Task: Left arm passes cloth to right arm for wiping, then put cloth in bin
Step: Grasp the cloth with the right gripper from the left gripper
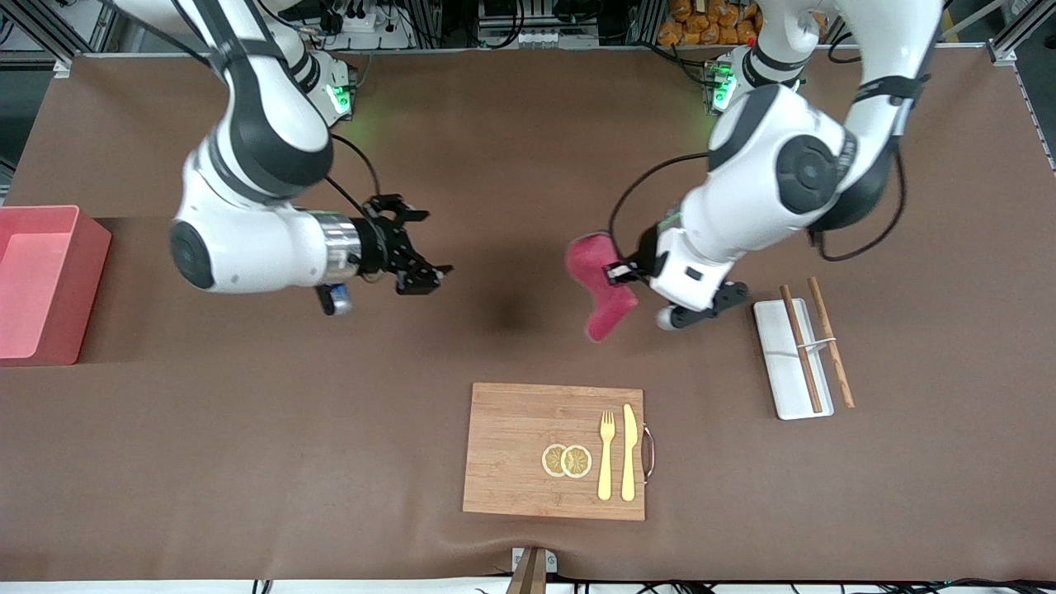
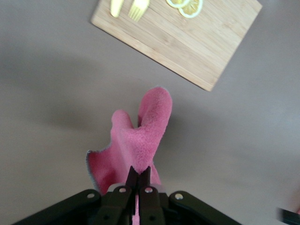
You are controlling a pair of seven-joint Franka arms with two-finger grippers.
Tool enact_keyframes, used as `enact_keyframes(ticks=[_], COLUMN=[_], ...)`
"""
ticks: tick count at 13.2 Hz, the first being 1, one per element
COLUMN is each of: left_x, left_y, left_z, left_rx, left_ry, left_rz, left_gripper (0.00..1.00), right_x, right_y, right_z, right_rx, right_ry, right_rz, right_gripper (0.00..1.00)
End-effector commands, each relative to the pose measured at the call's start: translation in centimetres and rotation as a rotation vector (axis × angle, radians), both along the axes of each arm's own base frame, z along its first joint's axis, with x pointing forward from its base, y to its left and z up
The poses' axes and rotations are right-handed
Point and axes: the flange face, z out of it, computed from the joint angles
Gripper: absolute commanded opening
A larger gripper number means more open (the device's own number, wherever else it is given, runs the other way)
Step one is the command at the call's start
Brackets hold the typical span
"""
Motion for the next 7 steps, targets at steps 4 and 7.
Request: enact_keyframes(ticks=[4,7], left_x=[-1.8,-2.7], left_y=[-7.1,-9.6], left_z=[0.0,0.4], left_rx=[-0.108,-0.151], left_ry=[0.020,0.023], left_rz=[0.217,0.305], left_gripper=[0.00,0.00], right_x=[2.1,1.8], right_y=[2.1,3.5], right_z=[-4.2,-5.2], right_rx=[0.136,0.128], right_ry=[0.102,0.094], right_rz=[-0.168,-0.173], right_gripper=[1.00,1.00])
